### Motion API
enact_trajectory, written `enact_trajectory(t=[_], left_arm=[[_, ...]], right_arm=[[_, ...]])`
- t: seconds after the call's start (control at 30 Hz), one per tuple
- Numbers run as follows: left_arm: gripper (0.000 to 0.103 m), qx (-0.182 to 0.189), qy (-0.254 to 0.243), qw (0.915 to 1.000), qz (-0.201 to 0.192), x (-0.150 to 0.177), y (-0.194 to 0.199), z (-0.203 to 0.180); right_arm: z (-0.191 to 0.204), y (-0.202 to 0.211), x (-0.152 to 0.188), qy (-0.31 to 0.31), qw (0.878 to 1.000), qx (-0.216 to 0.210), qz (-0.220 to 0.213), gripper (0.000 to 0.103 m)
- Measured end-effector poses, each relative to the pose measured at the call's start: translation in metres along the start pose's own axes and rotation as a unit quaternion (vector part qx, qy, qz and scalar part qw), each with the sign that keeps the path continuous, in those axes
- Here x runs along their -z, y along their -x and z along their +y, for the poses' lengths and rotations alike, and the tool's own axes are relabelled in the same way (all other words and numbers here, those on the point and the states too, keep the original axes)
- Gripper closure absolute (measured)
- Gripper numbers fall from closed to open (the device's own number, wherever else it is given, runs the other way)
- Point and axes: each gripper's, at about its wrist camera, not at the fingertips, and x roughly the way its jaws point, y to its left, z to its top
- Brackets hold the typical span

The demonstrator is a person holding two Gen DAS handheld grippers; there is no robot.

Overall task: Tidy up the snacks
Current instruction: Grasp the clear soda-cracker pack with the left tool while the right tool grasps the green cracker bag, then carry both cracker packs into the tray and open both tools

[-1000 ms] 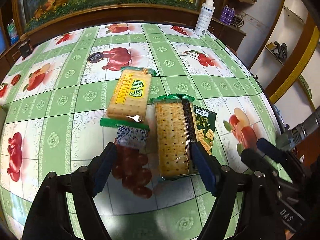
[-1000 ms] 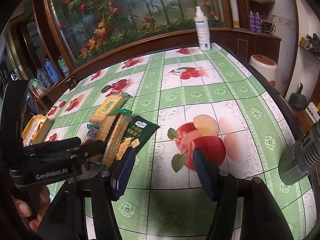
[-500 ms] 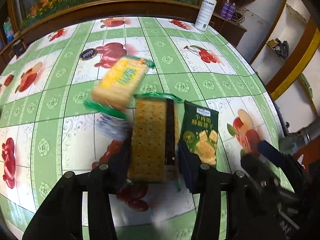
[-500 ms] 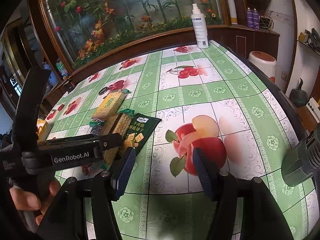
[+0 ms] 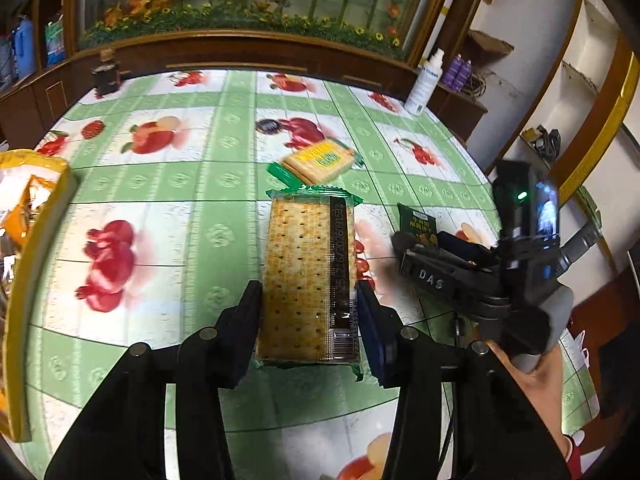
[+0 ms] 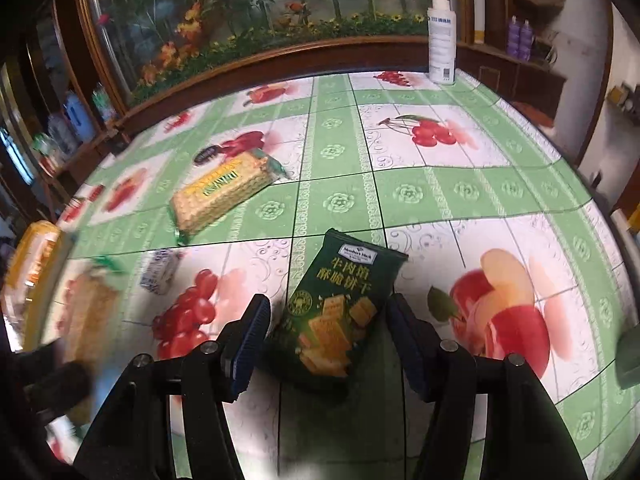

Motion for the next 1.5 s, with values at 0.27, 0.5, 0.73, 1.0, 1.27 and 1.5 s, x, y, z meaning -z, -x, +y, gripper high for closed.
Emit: enact_trajectory(t=[0.27,0.5,0.73,1.0,1.27,1.5], left_arm=[[0.059,-0.016,0.04,0.9989,-0.016,0.01,0.021,0.046],[0.059,-0.04,0.073,0.9964,-0.012,0.03,0.031,0.076],[0.059,-0.073,0.097,0.9923,-0.025,0.046,0.058,0.111],[0.059,-0.135,0.128,0.9804,-0.065,0.05,0.1,0.166],[0.059,-0.185,0.17,0.9648,-0.077,0.048,0.12,0.225],[0.058,-0.217,0.19,0.9543,-0.08,0.033,0.115,0.265]], right_arm=[[-0.006,0.014,0.014,0.007,1.0,-0.014,-0.015,0.057],[0.023,0.05,0.015,0.004,0.991,-0.125,-0.04,0.057],[0.093,0.064,0.014,0.031,0.969,-0.243,-0.039,0.058],[0.179,0.064,0.018,0.077,0.951,-0.299,-0.023,0.058],[0.251,0.059,0.015,0.111,0.933,-0.343,-0.01,0.058],[0.311,0.05,-0.001,0.132,0.921,-0.366,-0.001,0.058]])
